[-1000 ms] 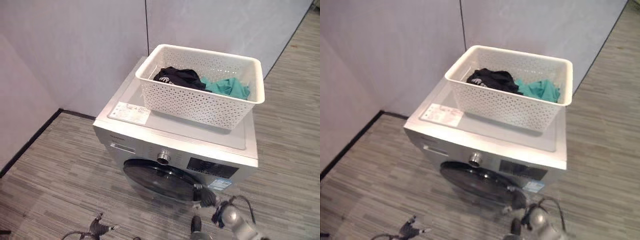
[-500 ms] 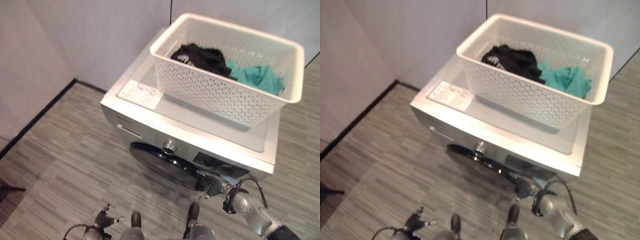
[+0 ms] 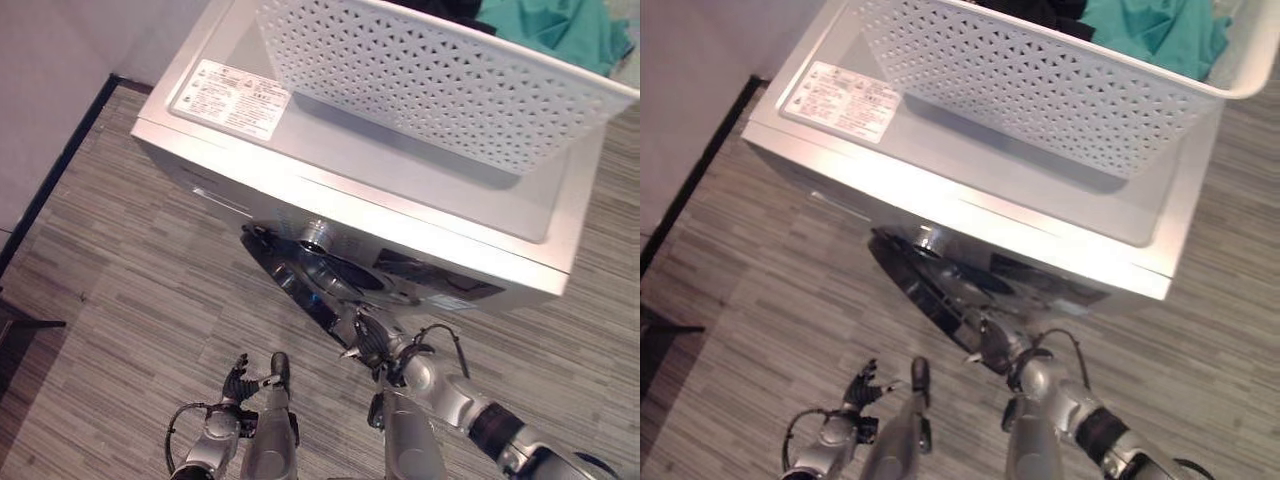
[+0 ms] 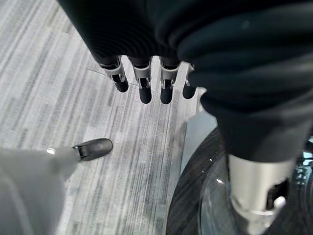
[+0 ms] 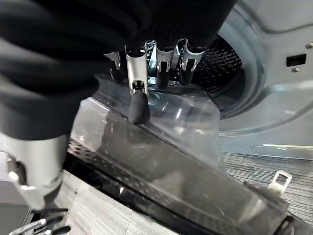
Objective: Grab the laundry basket,head to the washer,open it,put in the laundry and shut it.
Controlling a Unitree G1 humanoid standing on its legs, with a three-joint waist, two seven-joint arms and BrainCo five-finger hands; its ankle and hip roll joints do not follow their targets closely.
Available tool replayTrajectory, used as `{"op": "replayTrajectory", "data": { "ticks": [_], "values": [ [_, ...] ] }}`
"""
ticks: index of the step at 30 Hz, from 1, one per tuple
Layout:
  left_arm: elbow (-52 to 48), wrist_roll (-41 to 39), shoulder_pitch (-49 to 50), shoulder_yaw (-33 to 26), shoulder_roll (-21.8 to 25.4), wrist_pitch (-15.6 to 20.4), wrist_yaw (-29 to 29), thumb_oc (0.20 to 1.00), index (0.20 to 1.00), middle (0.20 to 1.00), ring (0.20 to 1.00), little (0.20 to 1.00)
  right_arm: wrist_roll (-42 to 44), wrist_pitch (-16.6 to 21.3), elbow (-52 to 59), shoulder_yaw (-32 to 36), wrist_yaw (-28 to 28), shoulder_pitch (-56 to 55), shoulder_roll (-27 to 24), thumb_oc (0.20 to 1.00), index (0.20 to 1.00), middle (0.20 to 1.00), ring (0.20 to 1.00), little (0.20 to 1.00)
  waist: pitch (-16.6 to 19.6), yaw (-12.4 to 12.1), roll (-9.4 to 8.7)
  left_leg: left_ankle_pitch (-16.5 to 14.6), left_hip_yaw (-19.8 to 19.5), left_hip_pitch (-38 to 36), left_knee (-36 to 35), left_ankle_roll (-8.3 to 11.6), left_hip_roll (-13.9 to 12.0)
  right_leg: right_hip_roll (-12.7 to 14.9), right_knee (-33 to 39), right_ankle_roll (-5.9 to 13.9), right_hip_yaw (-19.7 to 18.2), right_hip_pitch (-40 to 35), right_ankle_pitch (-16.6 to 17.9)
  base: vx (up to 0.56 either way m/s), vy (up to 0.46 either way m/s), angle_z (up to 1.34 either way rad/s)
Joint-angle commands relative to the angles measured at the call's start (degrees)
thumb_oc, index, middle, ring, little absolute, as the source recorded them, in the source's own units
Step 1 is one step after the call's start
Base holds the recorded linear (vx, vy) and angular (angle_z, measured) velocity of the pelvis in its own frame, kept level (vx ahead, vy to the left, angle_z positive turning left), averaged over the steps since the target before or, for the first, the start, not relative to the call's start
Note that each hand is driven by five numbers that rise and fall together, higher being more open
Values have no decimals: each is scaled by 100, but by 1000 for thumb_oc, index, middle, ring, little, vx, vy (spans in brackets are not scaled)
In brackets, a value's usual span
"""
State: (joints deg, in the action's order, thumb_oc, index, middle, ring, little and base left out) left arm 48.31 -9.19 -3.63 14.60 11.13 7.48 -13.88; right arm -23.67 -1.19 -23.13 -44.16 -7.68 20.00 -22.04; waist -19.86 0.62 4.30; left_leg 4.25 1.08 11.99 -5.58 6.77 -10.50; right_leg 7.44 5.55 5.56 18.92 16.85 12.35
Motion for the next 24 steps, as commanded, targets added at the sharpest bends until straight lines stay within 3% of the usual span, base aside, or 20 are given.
{"op": "replayTrajectory", "data": {
  "ticks": [1,4,6,7,8,10,11,13,14,16,24],
  "values": [
    [-53,-8,-54,499,386,125,-427,1000,1000,1000,1000,1000,279,208,-990,-1180,267,1270,1834,1000,1000,1000,1000,1000,113,-629,-111,-156,92,-175,58,-49,360,833,-55,397,-506,-386,-472,-4,-85,-12],
    [-558,301,134,460,608,154,-871,1000,1000,1000,1000,1000,897,260,-1273,-1517,229,1382,2437,1000,1000,1000,1000,1000,178,-829,-165,-163,66,-284,58,7,251,727,-55,362,-453,-516,-565,0,-136,-12],
    [-1671,149,579,70,863,302,-1396,1000,1000,1000,1000,1000,2173,334,-1833,-1695,77,1365,3163,1000,1000,1000,1000,1000,284,-1187,-181,-130,-26,-377,58,78,122,606,-55,318,-346,-680,-682,-2,-183,-10],
    [-1690,149,593,60,873,291,-1394,1000,1000,1000,1000,1000,2175,342,-1846,-1699,74,1367,3180,1000,1000,1000,1000,1000,303,-1174,-199,-112,-34,-347,58,74,135,618,-55,318,-341,-656,-670,-8,-156,8],
    [-2203,109,870,-110,968,345,-1492,1000,1000,1000,1000,1000,3097,335,-2301,-1482,101,1465,3551,1000,1000,1000,1000,1000,375,-1409,-187,-69,-91,-362,58,117,60,553,-55,293,-248,-730,-739,7,-148,50],
    [-2581,50,1112,-310,1038,393,-1546,1000,1000,1000,1000,1000,3883,389,-2446,-1307,121,1521,3717,1000,1000,1000,1000,1000,420,-1657,-133,-4,-233,-383,58,195,-11,478,-55,249,-137,-871,-830,14,-158,39],
    [-2590,51,1115,-313,1039,387,-1546,1000,1000,1000,1000,1000,3885,389,-2446,-1306,122,1524,3717,1000,1000,1000,1000,1000,428,-1646,-139,13,-245,-360,58,192,-2,487,-55,249,-128,-856,-820,7,-99,-65],
    [-2801,182,1264,-289,1076,338,-1483,1000,1000,1000,1000,1000,4793,427,-2440,-1044,179,1506,3661,1000,1000,1000,1000,1000,480,-1777,-73,51,-437,-342,58,253,-38,433,-55,218,17,-1039,-914,37,-118,99],
    [-2908,172,1377,-232,1064,317,-1323,1000,1000,1000,1000,1000,5469,487,-2264,-780,215,1525,3482,1000,1000,1000,1000,1000,549,-1879,-21,94,-630,-303,58,287,-41,389,-55,190,181,-1187,-994,61,-121,230],
    [-2818,76,1418,-244,1067,277,-1186,1000,1000,1000,1000,1000,5779,581,-1991,-582,219,1509,3221,1000,1000,1000,1000,1000,603,-1903,-3,125,-769,-275,58,320,-39,361,-55,182,314,-1291,-1036,45,-58,133],
    [-2795,-19,1428,-106,1317,212,-469,1000,1000,1000,1000,1000,5548,623,-1207,-207,153,1144,2199,1000,1000,1000,1000,1000,681,-1743,-146,28,-749,-465,58,275,-94,255,-55,191,251,-1442,-1070,36,9,36]
  ]
}}
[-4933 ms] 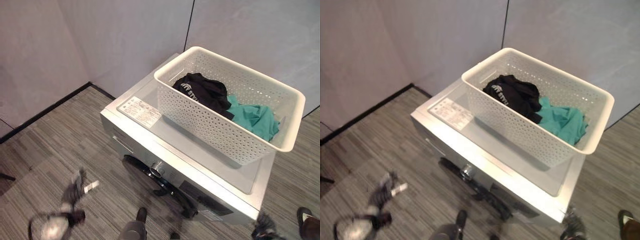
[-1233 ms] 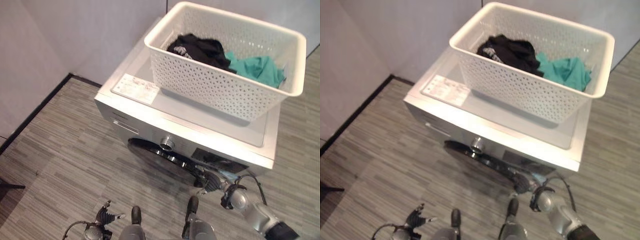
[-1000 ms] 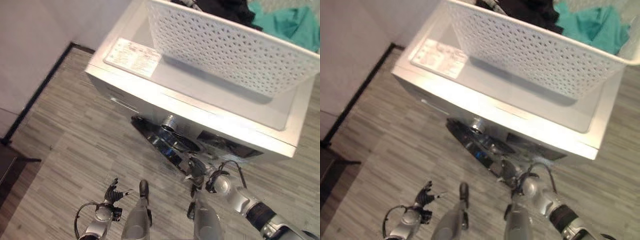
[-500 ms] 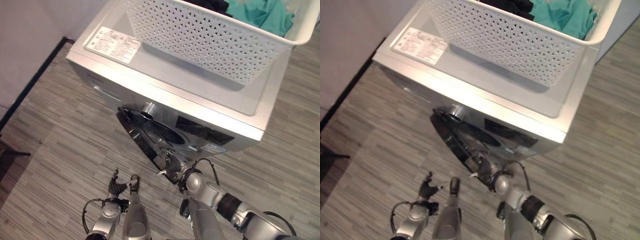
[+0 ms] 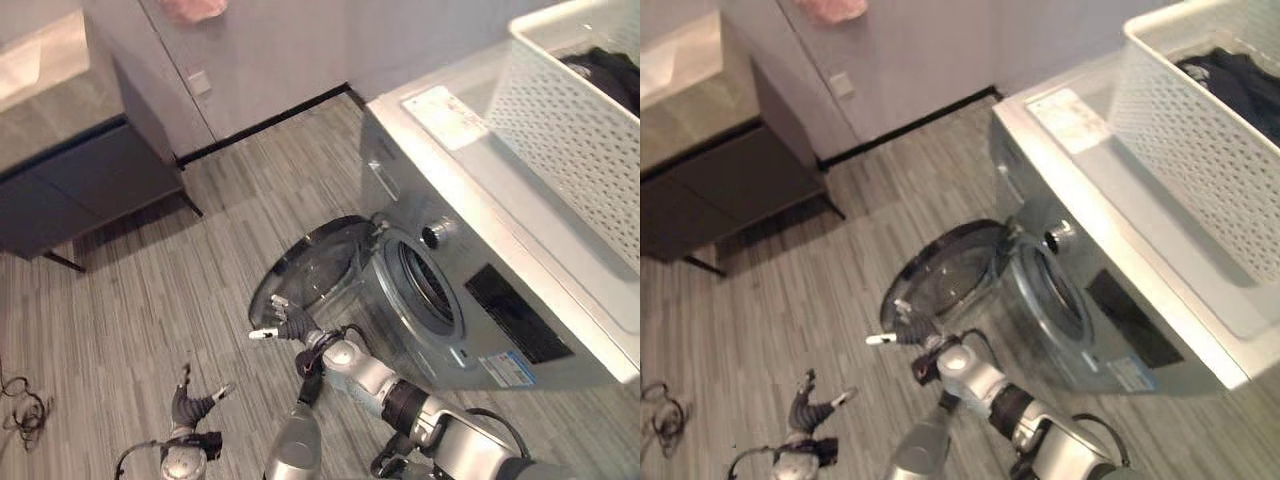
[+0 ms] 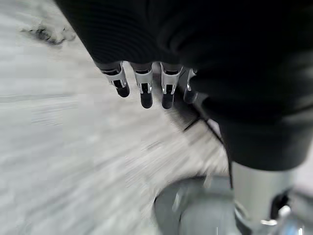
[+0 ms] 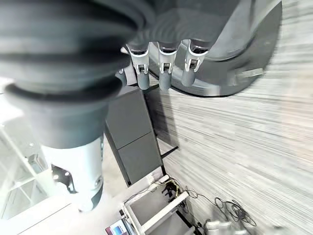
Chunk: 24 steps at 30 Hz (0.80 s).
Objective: Grab the laundry basket,head to the washer,open it,put in the laundry and shut it.
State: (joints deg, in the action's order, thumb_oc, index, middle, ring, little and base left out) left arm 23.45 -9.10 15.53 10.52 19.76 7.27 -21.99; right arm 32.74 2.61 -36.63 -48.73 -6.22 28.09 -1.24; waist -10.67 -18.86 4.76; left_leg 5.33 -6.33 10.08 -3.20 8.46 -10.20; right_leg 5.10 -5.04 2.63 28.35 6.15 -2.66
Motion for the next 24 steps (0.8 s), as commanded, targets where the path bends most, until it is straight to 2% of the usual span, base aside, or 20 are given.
{"op": "replayTrajectory", "data": {
  "ticks": [1,2,3,5,7,8,9,10,11,12,13,14,17,18,20,22,23,24],
  "values": [
    [-428,-316,-499,267,560,234,649,1000,1000,1000,1000,1000,-179,180,370,400,68,107,-219,1000,1000,1000,1000,1000,-223,316,-262,-139,89,-376,-180,75,-150,481,1004,507,-763,-376,449,34,38,-13],
    [-430,-318,-500,268,561,232,651,1000,1000,1000,1000,1000,-179,177,376,402,68,106,-223,1000,1000,1000,1000,1000,-214,322,-270,-122,82,-354,-180,67,-135,495,1004,510,-758,-358,461,72,75,-32],
    [-449,-618,-567,237,666,205,1035,1000,1000,1000,1000,1000,-189,80,496,670,239,-271,-623,1000,1000,1000,1000,1000,-190,498,-328,-206,219,-503,-180,36,-158,493,1004,539,-868,-397,477,70,77,-44],
    [-323,-573,-786,359,838,178,1430,1000,1000,1000,1000,1000,-302,26,757,847,470,-659,-1038,1000,1000,1000,1000,1000,-154,691,-388,-270,348,-624,-180,32,-161,514,1004,565,-931,-438,488,92,90,-40],
    [-188,-578,-1026,680,1291,171,2191,1000,1000,1000,1000,1000,-435,-18,1002,1023,815,-1072,-1528,1000,1000,1000,1000,1000,-120,945,-397,-326,484,-713,-180,22,-153,548,1004,611,-989,-454,512,74,121,-40],
    [-57,-385,-1259,1053,1655,130,2607,1000,1000,1000,1000,1000,-487,-29,1024,1091,995,-1306,-1741,1000,1000,1000,1000,1000,-88,1096,-401,-372,573,-767,-180,10,-140,563,1004,646,-1037,-447,521,48,105,-36],
    [-51,-387,-1271,1064,1655,133,2607,1000,1000,1000,1000,1000,-488,-31,1028,1101,997,-1309,-1744,1000,1000,1000,1000,1000,-80,1090,-408,-361,571,-750,-180,4,-129,574,1004,648,-1038,-431,530,55,83,-24],
    [40,-193,-1504,1337,1925,45,2827,1000,1000,1000,1000,1000,-571,-55,1026,1144,1116,-1485,-1870,1000,1000,1000,1000,1000,-68,1177,-411,-403,622,-804,-180,3,-130,573,1004,662,-1065,-446,534,57,95,-34],
    [203,296,-2235,2154,2575,-144,3433,1000,1000,1000,1000,1000,-802,-144,949,1254,1291,-1855,-2091,1000,1000,1000,1000,1000,-47,1422,-425,-445,720,-812,-180,-9,-100,606,1004,710,-1122,-412,587,53,114,-29],
    [290,297,-2641,2516,2874,-233,3670,1000,1000,1000,1000,1000,-897,-159,902,1350,1317,-1942,-2191,1000,1000,1000,1000,1000,-61,1545,-443,-441,752,-779,-180,-8,-86,621,1004,737,-1150,-356,623,17,89,-20],
    [295,292,-2665,2536,2875,-235,3671,1000,1000,1000,1000,1000,-899,-159,903,1367,1318,-1943,-2188,1000,1000,1000,1000,1000,-53,1538,-453,-424,746,-755,-180,-14,-73,634,1004,739,-1147,-336,634,-29,51,-1],
    [421,208,-3137,2971,3133,-290,3960,1000,1000,1000,1000,1000,-1031,-178,855,1446,1361,-2038,-2309,1000,1000,1000,1000,1000,-74,1675,-483,-424,796,-702,-180,-15,-56,648,1004,775,-1172,-251,677,-33,49,-10],
    [1026,-330,-4232,4103,3416,-478,4530,1000,1000,1000,1000,1000,-1246,-210,759,1636,1364,-2362,-2646,1000,1000,1000,1000,1000,-124,2057,-637,-425,985,-574,-180,-16,-44,662,1004,855,-1315,38,821,-32,59,-20],
    [1032,-334,-4252,4121,3414,-477,4531,1000,1000,1000,1000,1000,-1246,-211,760,1648,1365,-2364,-2642,1000,1000,1000,1000,1000,-113,2050,-647,-410,982,-550,-180,-22,-31,674,1004,856,-1316,60,832,0,48,-9],
    [1581,-83,-4668,4396,3406,-464,4585,1000,1000,1000,1000,1000,-1128,-234,497,1971,1347,-2602,-2713,1000,1000,1000,1000,1000,-190,2248,-780,-448,1212,-593,-180,-59,-13,677,1004,912,-1524,209,944,24,116,-46],
    [1844,353,-4562,4193,3485,-401,4501,1000,1000,1000,1000,1000,-1252,-252,550,2275,1383,-2884,-2840,1000,1000,1000,1000,1000,-245,2330,-888,-528,1418,-732,-180,-114,21,688,1004,952,-1706,254,1013,107,208,-88],
    [2599,1388,-4231,3407,3398,-336,4158,1000,1000,1000,1000,1000,-1506,-179,698,2842,1435,-3397,-3021,1000,1000,1000,1000,1000,-268,2447,-1093,-697,1780,-1088,-180,-216,99,709,1004,1016,-2044,267,1100,166,287,-72],
    [3066,1815,-4147,2976,3246,-389,3775,1000,1000,1000,1000,1000,-1604,-146,644,3101,1436,-3559,-3022,1000,1000,1000,1000,1000,-283,2480,-1162,-752,1882,-1230,-180,-273,151,728,1004,1035,-2161,252,1121,171,288,-73]
  ]
}}
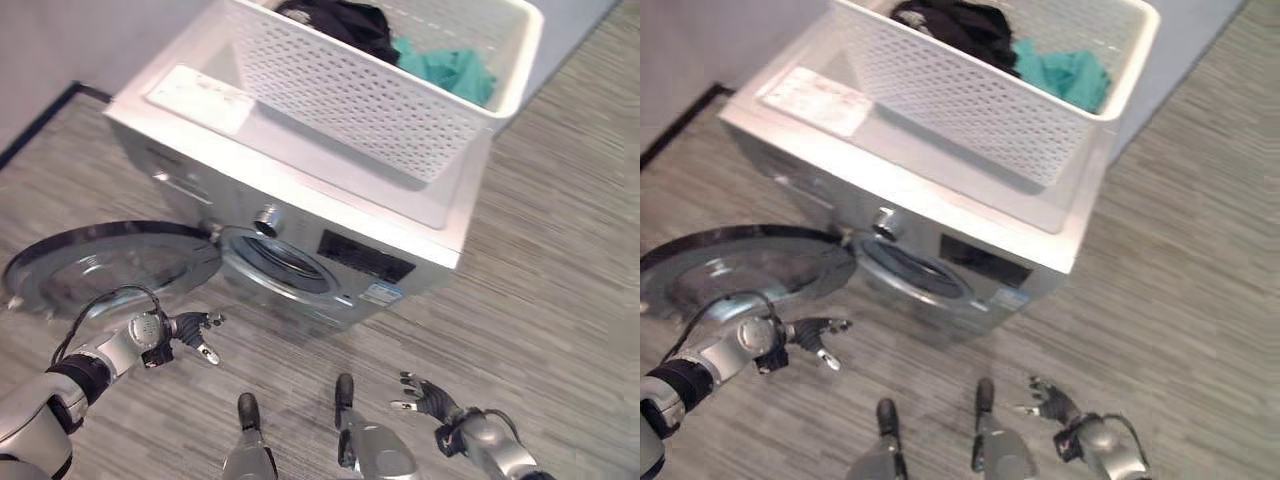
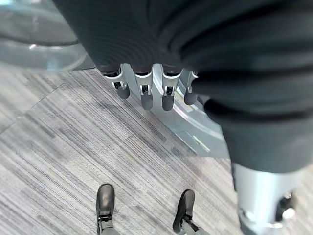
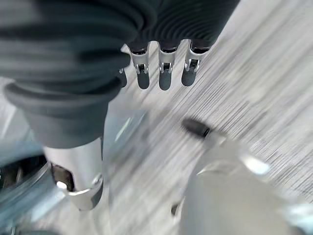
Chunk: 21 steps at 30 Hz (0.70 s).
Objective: Grab the laundry basket,head to the washer,open it,put in the laundry and shut it.
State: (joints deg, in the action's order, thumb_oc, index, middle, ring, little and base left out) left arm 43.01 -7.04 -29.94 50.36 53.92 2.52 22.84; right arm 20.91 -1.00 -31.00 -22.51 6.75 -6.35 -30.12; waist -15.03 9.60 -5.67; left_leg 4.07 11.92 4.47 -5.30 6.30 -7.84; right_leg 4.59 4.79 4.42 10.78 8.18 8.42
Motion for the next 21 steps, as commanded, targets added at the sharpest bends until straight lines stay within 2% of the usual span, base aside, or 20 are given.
{"op": "replayTrajectory", "data": {
  "ticks": [1,2,4,5,6,7,8,9,10,11,13,14,16,18,19,21],
  "values": [
    [1395,1871,452,-1310,-297,52,-885,1000,1000,1000,1000,1000,-478,221,20,658,125,-245,-96,1000,1000,1000,1000,1000,137,-339,-175,-680,138,-775,30,-99,-43,785,21,866,-502,38,41,132,264,-98],
    [1750,2351,550,-1849,-484,-30,-1194,1000,1000,1000,1000,1000,-510,200,-407,1105,76,-469,57,1000,1000,1000,1000,1000,123,-287,-267,-816,314,-1032,30,-191,56,814,7,898,-722,-9,72,91,191,-128],
    [1975,2530,577,-2081,-555,-75,-1314,1000,1000,1000,1000,1000,-579,158,-675,1333,33,-528,142,1000,1000,1000,1000,1000,122,-261,-303,-881,386,-1147,30,-247,124,839,-18,920,-827,-25,86,80,218,-99],
    [2145,2805,708,-2452,-656,-150,-1444,1000,1000,1000,1000,1000,-628,76,-1142,1855,-137,-673,288,1000,1000,1000,1000,1000,148,-220,-329,-1042,478,-1323,89,-356,251,904,-130,965,-991,-37,80,65,222,-39],
    [2144,2807,710,-2455,-654,-150,-1445,1000,1000,1000,1000,1000,-628,75,-1142,1854,-137,-672,289,1000,1000,1000,1000,1000,162,-230,-340,-1031,492,-1307,86,-358,263,911,-131,965,-1011,-9,91,69,286,-23],
    [2113,2857,901,-2756,-750,-241,-1538,1000,1000,1000,1000,1000,-375,31,-1275,2310,-272,-676,335,1000,1000,1000,1000,1000,197,-172,-298,-1176,529,-1441,136,-459,372,956,-405,1006,-1155,44,96,47,196,-30],
    [2085,2843,1019,-2897,-743,-280,-1565,1000,1000,1000,1000,1000,-200,-4,-1078,2571,-295,-707,285,1000,1000,1000,1000,1000,221,-146,-274,-1195,540,-1486,145,-488,424,963,-570,1025,-1273,99,114,80,298,-50],
    [1611,2820,1536,-3281,-579,-323,-1514,1000,1000,1000,1000,1000,-49,18,-153,3204,-381,-973,57,1000,1000,1000,1000,1000,240,-62,-156,-1228,481,-1588,105,-553,472,901,-973,1027,-1449,198,141,90,263,-44],
    [894,2842,2331,-3835,-373,-370,-1324,1000,1000,1000,1000,1000,174,100,958,3943,-498,-1249,-91,1000,1000,1000,1000,1000,293,27,19,-1258,424,-1698,45,-629,502,725,-1472,1003,-1638,343,57,136,280,-29],
    [387,2961,2959,-4265,-291,-416,-1353,1000,1000,1000,1000,1000,302,264,1583,4475,-617,-1129,-244,1000,1000,1000,1000,1000,367,66,171,-1318,370,-1803,33,-697,528,582,-1710,982,-1725,414,-20,178,213,-13],
    [-112,3085,3523,-4771,-593,-471,-1542,1000,1000,1000,1000,1000,-293,620,2619,5308,-1157,-763,-630,1000,1000,1000,1000,1000,558,23,402,-1498,195,-1863,30,-795,582,413,-1349,986,-1807,444,50,234,69,10],
    [-255,2954,3614,-4959,-742,-490,-1659,1000,1000,1000,1000,1000,-668,731,2960,5532,-1595,-370,-894,1000,1000,1000,1000,1000,640,-53,464,-1576,124,-1855,30,-813,590,398,-924,1010,-1779,534,201,235,-52,21],
    [-431,2723,3548,-5023,-895,-506,-1782,1000,1000,1000,1000,1000,-1051,754,3282,5598,-1927,53,-1239,1000,1000,1000,1000,1000,651,-150,470,-1626,9,-1870,30,-810,606,405,-441,1006,-1734,680,238,161,-88,26],
    [-461,2689,3394,-4840,-1047,-491,-1834,1000,1000,1000,1000,1000,-1191,801,3552,5458,-2109,562,-1610,1000,1000,1000,1000,1000,692,-242,453,-1745,-132,-2036,30,-796,635,386,-86,1017,-1554,719,218,243,-115,77],
    [-467,2689,3335,-4780,-1085,-478,-1843,1000,1000,1000,1000,1000,-1203,814,3613,5438,-2085,652,-1717,1000,1000,1000,1000,1000,717,-247,434,-1763,-190,-2092,30,-781,636,344,-80,1025,-1594,725,223,359,-211,105],
    [-255,2553,3041,-4513,-1235,-404,-1888,1000,1000,1000,1000,1000,-1112,868,3670,5327,-1936,843,-2249,1000,1000,1000,1000,1000,853,-254,348,-1817,-561,-2246,32,-666,528,221,-168,965,-1894,529,170,331,-289,92]
  ]
}}
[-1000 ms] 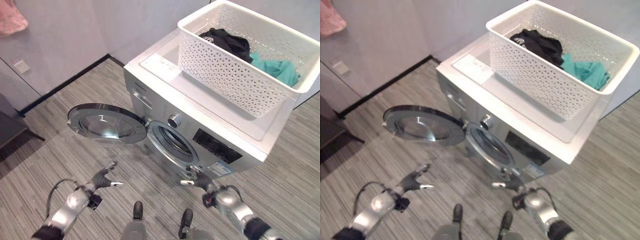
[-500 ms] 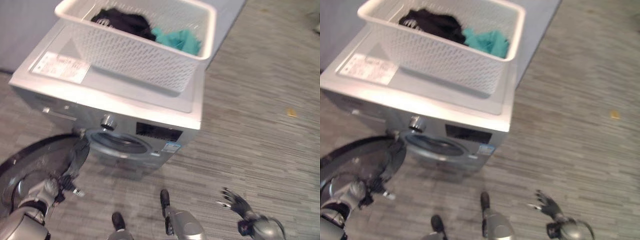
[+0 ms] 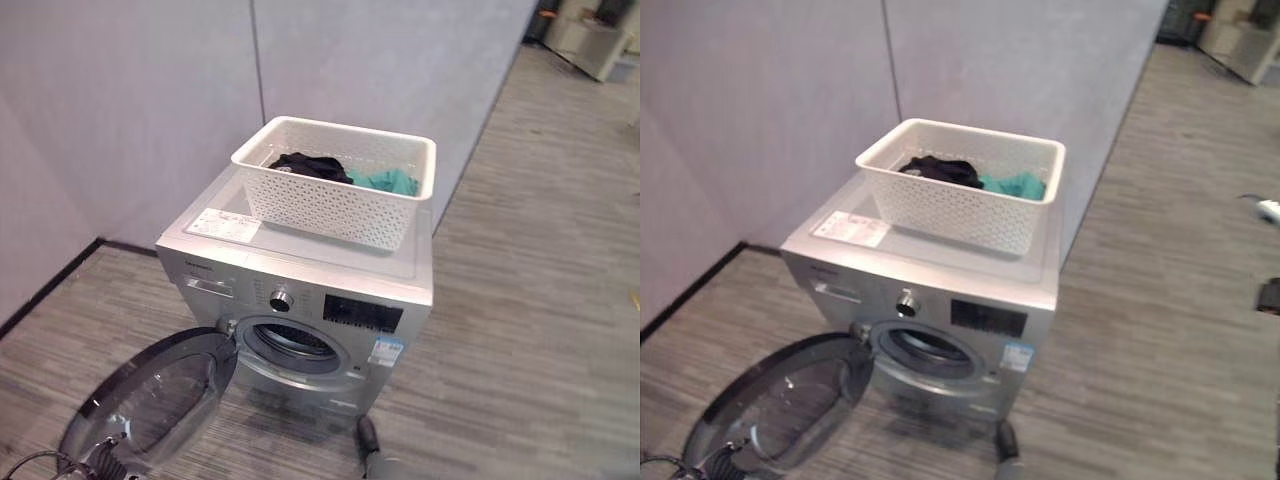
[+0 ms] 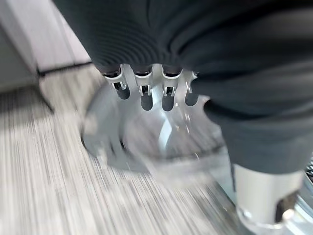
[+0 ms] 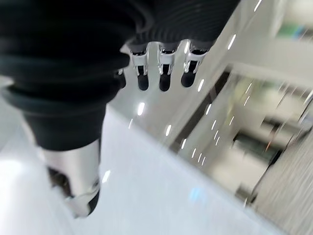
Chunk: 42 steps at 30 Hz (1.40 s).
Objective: Grab the laundry basket,head to the washer,open it,put in the laundry and shut it.
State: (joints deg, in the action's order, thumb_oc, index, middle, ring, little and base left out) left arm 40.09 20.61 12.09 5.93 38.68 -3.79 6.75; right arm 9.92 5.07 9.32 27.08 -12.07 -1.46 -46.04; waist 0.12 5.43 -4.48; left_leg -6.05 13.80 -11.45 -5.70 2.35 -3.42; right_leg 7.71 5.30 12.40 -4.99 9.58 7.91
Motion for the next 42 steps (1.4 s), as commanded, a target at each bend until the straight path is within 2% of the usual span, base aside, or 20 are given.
{"op": "replayTrajectory", "data": {
  "ticks": [1,2,4,5,6,7,8,9,10,12,13,14,15,17,18,24,27,35,42],
  "values": [
    [170,-342,-1253,-3,168,252,-336,1000,1000,1000,1000,1000,-23,255,-302,360,81,338,-882,1000,1000,1000,1000,1000,-627,166,240,-712,-880,-700,125,-188,-79,-179,-424,97,-317,377,133,247,-310,88],
    [251,-441,-1304,50,116,256,-392,1000,1000,1000,1000,1000,-4,246,-309,285,110,367,-1039,1000,1000,1000,1000,1000,-603,147,221,-640,-933,-709,215,-140,-216,-262,-617,59,-301,392,92,215,-322,80],
    [453,-611,-1464,257,-10,276,-453,1000,1000,1000,1000,1000,167,293,-333,123,229,560,-1375,1000,1000,1000,1000,1000,-558,134,252,-247,-1063,-482,683,-14,-559,-452,-924,-197,-129,328,-222,138,-267,39],
    [472,-621,-1478,257,-26,280,-461,1000,1000,1000,1000,1000,178,305,-371,89,229,607,-1407,1000,1000,1000,1000,1000,-552,185,276,-266,-1111,-427,739,9,-590,-460,-955,-221,-82,347,-245,135,-346,28],
    [506,-697,-1563,396,4,259,-454,1000,1000,1000,1000,1000,237,310,-442,-174,246,991,-1758,1000,1000,1000,1000,1000,-566,61,198,464,-1094,57,1704,109,-816,-546,-920,-444,125,32,-422,128,-374,20],
    [514,-716,-1607,445,17,226,-425,1000,1000,1000,1000,1000,286,281,-496,-336,297,1171,-1930,1000,1000,1000,1000,1000,-594,-3,90,650,-1202,383,2298,59,-827,-577,-854,-610,166,-153,-479,109,-360,22],
    [515,-720,-1612,439,16,221,-423,1000,1000,1000,1000,1000,293,285,-527,-374,297,1220,-1945,1000,1000,1000,1000,1000,-609,31,93,611,-1250,462,2425,63,-830,-571,-841,-619,191,-158,-468,73,-302,40],
    [522,-789,-1652,477,-40,219,-489,1000,1000,1000,1000,1000,259,266,-627,-660,303,1492,-2148,1000,1000,1000,1000,1000,-679,-53,-39,857,-1390,923,3282,52,-917,-644,-767,-797,310,-447,-594,53,-213,35],
    [585,-785,-1693,531,-78,242,-518,1000,1000,1000,1000,1000,261,259,-661,-780,328,1615,-2248,1000,1000,1000,1000,1000,-687,-80,-92,892,-1347,1032,3295,45,-1020,-640,-736,-816,347,-543,-652,102,-215,40],
    [688,-777,-1785,674,-171,268,-485,1000,1000,1000,1000,1000,294,265,-809,-939,327,1871,-2487,1000,1000,1000,1000,1000,-654,-57,-209,789,-1213,1164,2626,66,-1189,-516,-626,-783,388,-714,-734,136,29,46],
    [706,-765,-1791,796,-171,331,-415,1000,1000,1000,1000,1000,169,266,-899,-1027,364,2023,-2734,1000,1000,1000,1000,1000,-635,-121,-268,692,-1229,1319,1801,168,-1288,-396,-596,-731,405,-799,-829,153,136,49],
    [664,-774,-1788,830,-163,353,-406,1000,1000,1000,1000,1000,120,257,-970,-1045,388,1971,-2815,1000,1000,1000,1000,1000,-618,-137,-244,845,-1244,1406,1139,234,-1292,-353,-631,-720,448,-812,-938,97,203,42],
    [791,-723,-1872,977,-182,413,-455,1000,1000,1000,1000,1000,-56,161,-1071,-1104,451,1937,-2864,1000,1000,1000,1000,1000,-664,-157,-228,1022,-1189,1525,968,364,-1362,-319,-734,-720,473,-838,-1030,75,193,28],
    [848,-673,-1812,1004,-316,453,-409,1000,1000,1000,1000,1000,-158,116,-998,-1099,695,1756,-2877,1000,1000,1000,1000,1000,-571,-152,-114,887,-1108,1312,706,440,-1259,-240,-708,-619,465,-910,-989,137,252,-17],
    [844,-611,-1707,1050,-415,488,-330,1000,1000,1000,1000,1000,-171,100,-986,-1214,894,1818,-2947,1000,1000,1000,1000,1000,-470,-206,-43,853,-980,1154,551,466,-1188,-117,-618,-545,469,-985,-930,174,270,-55],
    [1046,-605,-1379,933,-482,558,-232,1000,1000,1000,1000,1000,6,48,-936,-2244,1587,2443,-3178,1000,1000,1000,1000,1000,-358,-302,-9,752,-589,630,171,430,-957,118,-450,-365,350,-989,-728,67,160,-57],
    [1129,-582,-1326,903,-533,558,-237,1000,1000,1000,1000,1000,-32,38,-897,-2543,1666,2725,-3244,1000,1000,1000,1000,1000,-321,-298,-16,719,-484,517,79,414,-922,181,-325,-308,355,-1041,-654,20,64,-10],
    [1700,-780,-1342,1001,-889,612,-320,1000,1000,1000,1000,1000,128,107,-1061,-3907,1690,4298,-3296,1000,1000,1000,1000,1000,-211,-291,-68,559,-243,428,70,396,-844,290,-35,-168,418,-960,-348,-14,44,0],
    [1949,-874,-1298,1004,-1122,613,-302,1000,1000,1000,1000,1000,430,4,-983,-4540,2133,4377,-3241,1000,1000,1000,1000,1000,-202,-280,-101,530,-157,385,70,396,-836,332,-31,-120,466,-928,-286,4,29,-19]
  ]
}}
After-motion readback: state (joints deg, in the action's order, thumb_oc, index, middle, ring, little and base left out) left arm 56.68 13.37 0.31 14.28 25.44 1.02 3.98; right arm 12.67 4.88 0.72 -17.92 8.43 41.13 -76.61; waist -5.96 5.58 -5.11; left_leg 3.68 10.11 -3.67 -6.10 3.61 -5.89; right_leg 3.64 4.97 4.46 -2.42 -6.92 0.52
